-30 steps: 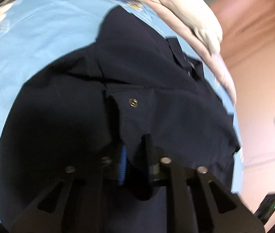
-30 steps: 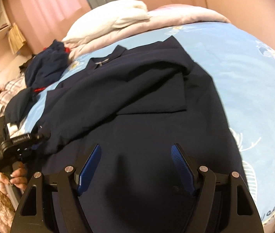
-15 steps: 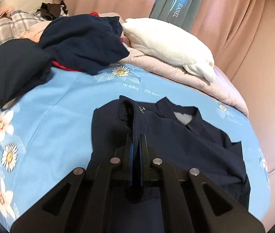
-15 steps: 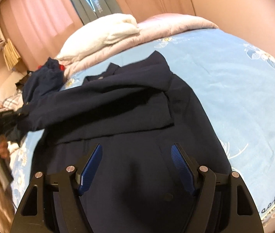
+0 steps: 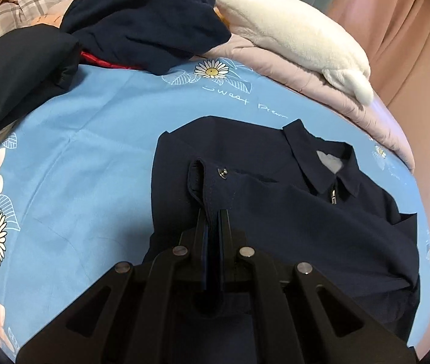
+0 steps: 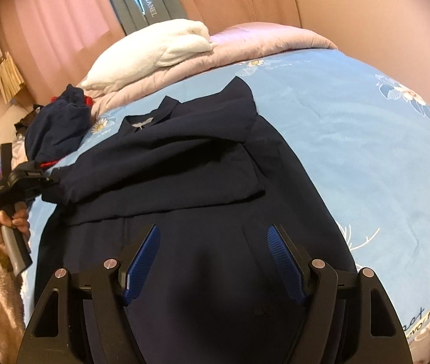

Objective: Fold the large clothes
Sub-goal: 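Fold the side panel inward over the zipper with the left tool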

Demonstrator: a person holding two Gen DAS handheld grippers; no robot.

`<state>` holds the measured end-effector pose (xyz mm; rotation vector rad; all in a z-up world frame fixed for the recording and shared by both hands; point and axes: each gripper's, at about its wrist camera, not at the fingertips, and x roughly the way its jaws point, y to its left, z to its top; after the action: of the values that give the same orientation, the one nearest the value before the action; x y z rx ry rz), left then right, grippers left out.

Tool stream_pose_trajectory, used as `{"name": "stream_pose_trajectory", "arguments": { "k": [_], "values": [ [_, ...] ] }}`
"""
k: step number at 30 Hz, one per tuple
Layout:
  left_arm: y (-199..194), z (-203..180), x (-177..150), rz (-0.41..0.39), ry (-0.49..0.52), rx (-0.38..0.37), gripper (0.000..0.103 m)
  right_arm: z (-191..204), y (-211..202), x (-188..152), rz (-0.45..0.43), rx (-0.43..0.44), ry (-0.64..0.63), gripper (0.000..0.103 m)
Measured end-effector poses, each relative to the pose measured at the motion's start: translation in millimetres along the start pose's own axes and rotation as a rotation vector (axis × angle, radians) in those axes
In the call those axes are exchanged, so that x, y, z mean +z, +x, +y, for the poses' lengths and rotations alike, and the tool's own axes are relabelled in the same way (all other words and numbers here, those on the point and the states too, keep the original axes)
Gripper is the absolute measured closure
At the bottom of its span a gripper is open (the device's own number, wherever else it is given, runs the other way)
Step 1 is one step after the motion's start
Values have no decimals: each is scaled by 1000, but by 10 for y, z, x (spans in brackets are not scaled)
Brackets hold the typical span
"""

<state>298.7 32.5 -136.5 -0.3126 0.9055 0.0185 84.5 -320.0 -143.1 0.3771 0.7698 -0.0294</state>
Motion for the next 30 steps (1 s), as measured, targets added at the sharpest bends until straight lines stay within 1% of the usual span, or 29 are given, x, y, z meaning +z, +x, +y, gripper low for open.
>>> {"name": "stream_pose_trajectory", "arguments": {
  "k": [3,7,10,15,19,25,28,30],
  "values": [
    [97,20,-20,23,5,18,97,-1,22,-19,10,11,12,28],
    [238,81,-39,56,-9,49,95,14,55,-40,18,-4,0,28],
    [341,91,-79,78,-3,87,93,10,60,-31,20,-17,-2,28],
    [403,87,-154,74,25,114,91,-27,65,-35,20,-46,0,28],
    [448,133,-173,81,12,114,90,-55,77,-51,27,-51,9,28],
    [458,142,-211,55,16,112,87,-97,132,-65,51,-61,21,28],
    [462,144,-205,63,4,107,87,-120,132,-6,49,-63,22,28],
    [467,145,-195,70,-5,106,87,-151,127,59,37,-79,24,28]
  ]
}}
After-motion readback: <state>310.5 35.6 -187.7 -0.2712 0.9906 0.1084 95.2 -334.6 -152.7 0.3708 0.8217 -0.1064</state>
